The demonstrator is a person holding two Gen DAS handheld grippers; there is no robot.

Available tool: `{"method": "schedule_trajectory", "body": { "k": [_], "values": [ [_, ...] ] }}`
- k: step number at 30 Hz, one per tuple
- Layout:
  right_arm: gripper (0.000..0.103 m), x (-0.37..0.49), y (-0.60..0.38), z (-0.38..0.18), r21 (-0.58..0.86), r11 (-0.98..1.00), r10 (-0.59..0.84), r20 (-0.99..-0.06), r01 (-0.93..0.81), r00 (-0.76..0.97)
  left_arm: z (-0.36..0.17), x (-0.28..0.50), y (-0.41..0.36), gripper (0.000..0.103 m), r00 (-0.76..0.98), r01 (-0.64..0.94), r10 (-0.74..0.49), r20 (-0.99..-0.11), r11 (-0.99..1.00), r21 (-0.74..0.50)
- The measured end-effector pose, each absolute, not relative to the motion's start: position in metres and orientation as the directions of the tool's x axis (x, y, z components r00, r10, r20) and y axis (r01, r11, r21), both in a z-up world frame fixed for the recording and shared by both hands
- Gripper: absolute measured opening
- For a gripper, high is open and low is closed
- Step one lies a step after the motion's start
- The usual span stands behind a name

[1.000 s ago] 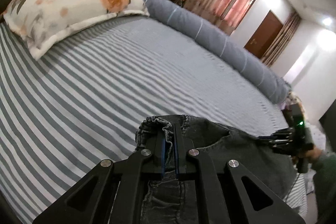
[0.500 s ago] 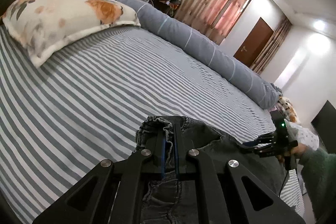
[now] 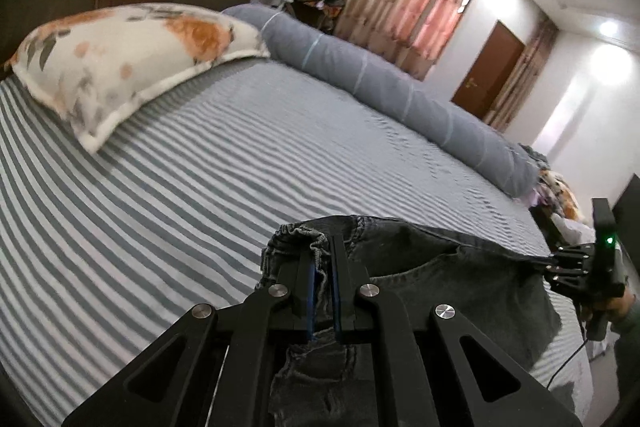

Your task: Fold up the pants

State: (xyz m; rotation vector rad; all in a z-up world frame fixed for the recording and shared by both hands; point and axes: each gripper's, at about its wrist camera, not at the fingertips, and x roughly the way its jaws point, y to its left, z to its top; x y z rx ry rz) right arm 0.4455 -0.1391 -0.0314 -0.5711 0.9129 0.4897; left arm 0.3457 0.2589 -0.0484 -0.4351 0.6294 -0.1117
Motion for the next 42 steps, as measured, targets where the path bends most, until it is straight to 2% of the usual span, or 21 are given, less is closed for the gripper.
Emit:
{"method": "schedule_trajectory", "body": {
  "k": [5,9,13,19,22,27,29,30,34,37,42],
  "values": [
    [0.005,0.355,-0.152,-0.001,-0.291,0.780,0.129,-0.793,-0.555,0.596,-0.026,0.291,0.249,0.006,0.810,0.042,-0.257,-0.528,0.922,-0.385],
    [0.005,0.277,-0.166,-0.005,-0.294,0.802,0.113,-0.779,-0.519,0.617,-0.026,0.242,0.243,0.006,0.793,0.089,-0.296,-0.532,0.921,-0.380],
    [0.005,0.223,-0.180,-0.037,-0.248,0.831,0.105,-0.809,-0.497,0.578,-0.046,0.194,0.230,0.007,0.754,0.102,-0.296,-0.586,0.935,-0.341],
    [0.004,0.176,-0.181,-0.104,-0.247,0.833,0.051,-0.856,-0.495,0.514,-0.085,0.147,0.226,0.014,0.651,0.054,-0.309,-0.693,0.930,-0.363],
    [0.005,0.168,-0.180,-0.127,-0.264,0.835,0.022,-0.861,-0.483,0.508,-0.095,0.124,0.230,0.023,0.617,0.018,-0.328,-0.715,0.915,-0.404],
    [0.009,0.164,-0.174,-0.140,-0.305,0.838,-0.015,-0.842,-0.452,0.539,-0.099,0.106,0.236,0.046,0.602,-0.027,-0.445,-0.663,0.819,-0.574],
    [0.011,0.161,-0.173,-0.139,-0.313,0.847,-0.025,-0.831,-0.429,0.556,-0.105,0.109,0.232,0.046,0.582,-0.046,-0.486,-0.652,0.781,-0.623],
    [0.016,0.156,-0.174,-0.137,-0.311,0.855,-0.026,-0.825,-0.416,0.564,-0.106,0.111,0.231,0.046,0.574,-0.058,-0.500,-0.648,0.765,-0.641],
    [0.032,0.142,-0.186,-0.125,-0.202,0.906,0.046,-0.826,-0.372,0.561,-0.114,0.121,0.229,0.046,0.571,-0.106,-0.565,-0.596,0.669,-0.735],
    [0.036,0.130,-0.206,-0.117,-0.045,0.952,0.135,-0.828,-0.303,0.545,-0.110,0.130,0.231,0.046,0.595,-0.117,-0.572,-0.565,0.634,-0.765],
    [0.036,0.131,-0.242,-0.131,0.290,0.947,0.319,-0.824,-0.135,0.468,-0.111,0.148,0.237,0.046,0.602,-0.150,-0.572,-0.557,0.604,-0.783]
  ]
}}
